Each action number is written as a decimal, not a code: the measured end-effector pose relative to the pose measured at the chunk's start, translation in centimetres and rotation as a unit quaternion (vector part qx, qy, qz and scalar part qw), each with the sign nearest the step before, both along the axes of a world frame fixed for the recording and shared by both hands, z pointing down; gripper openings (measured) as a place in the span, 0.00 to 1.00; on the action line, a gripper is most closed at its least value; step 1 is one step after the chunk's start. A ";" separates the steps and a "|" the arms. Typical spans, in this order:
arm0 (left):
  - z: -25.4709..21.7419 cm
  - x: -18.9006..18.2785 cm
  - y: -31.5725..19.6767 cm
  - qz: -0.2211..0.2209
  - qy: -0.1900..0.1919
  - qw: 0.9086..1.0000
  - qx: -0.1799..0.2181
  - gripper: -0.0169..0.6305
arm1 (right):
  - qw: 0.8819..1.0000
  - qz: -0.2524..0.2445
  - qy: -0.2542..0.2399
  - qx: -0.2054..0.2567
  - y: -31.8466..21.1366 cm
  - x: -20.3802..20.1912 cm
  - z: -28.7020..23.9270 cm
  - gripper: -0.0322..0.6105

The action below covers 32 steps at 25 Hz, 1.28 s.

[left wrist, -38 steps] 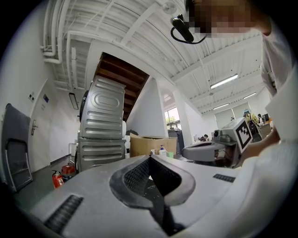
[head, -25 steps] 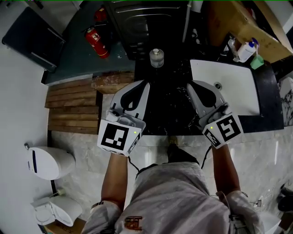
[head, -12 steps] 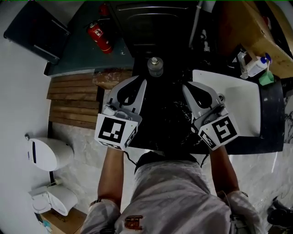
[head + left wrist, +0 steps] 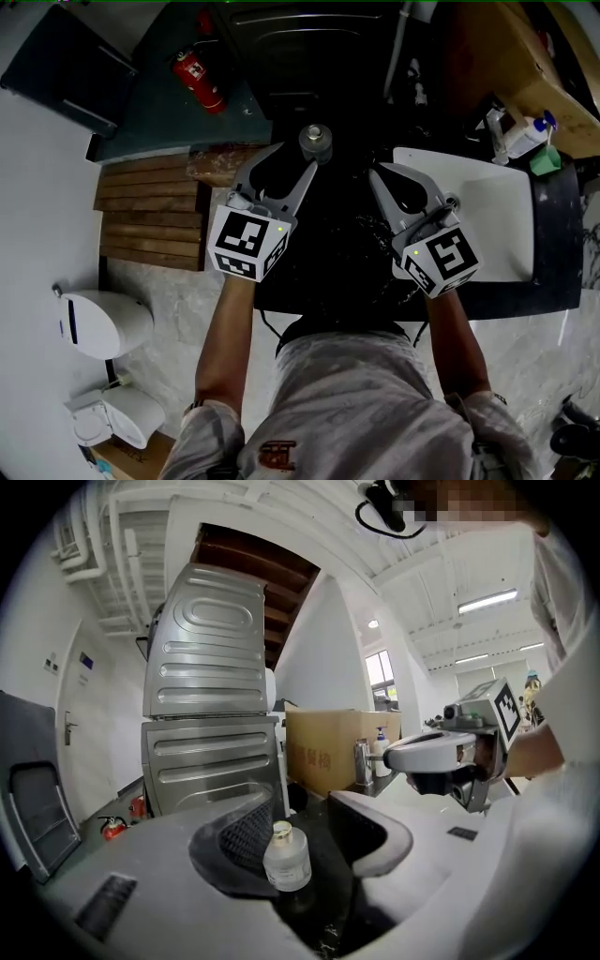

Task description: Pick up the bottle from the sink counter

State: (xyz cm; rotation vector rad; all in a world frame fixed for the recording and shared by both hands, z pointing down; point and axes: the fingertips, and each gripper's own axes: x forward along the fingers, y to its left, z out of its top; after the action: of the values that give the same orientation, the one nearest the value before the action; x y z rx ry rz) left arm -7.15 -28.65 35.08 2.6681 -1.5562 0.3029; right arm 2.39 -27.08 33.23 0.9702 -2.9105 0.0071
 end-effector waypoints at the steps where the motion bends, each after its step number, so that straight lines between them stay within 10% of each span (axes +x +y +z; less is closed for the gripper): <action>1: 0.6 0.0 -0.5 0.004 -0.004 1.000 -0.006 0.31 | 1.000 0.003 0.001 -0.003 -0.2 -0.1 0.3 0.05; 32: 13.7 2.4 -9.7 0.083 -0.063 0.983 -0.152 0.60 | 0.997 0.050 0.044 -0.042 -3.1 -0.4 4.6 0.05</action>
State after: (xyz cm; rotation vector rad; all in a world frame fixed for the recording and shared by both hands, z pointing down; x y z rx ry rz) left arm -4.75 -38.37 48.81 2.5787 -1.1987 0.6687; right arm 1.97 -30.15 37.83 1.0714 -2.7558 0.0901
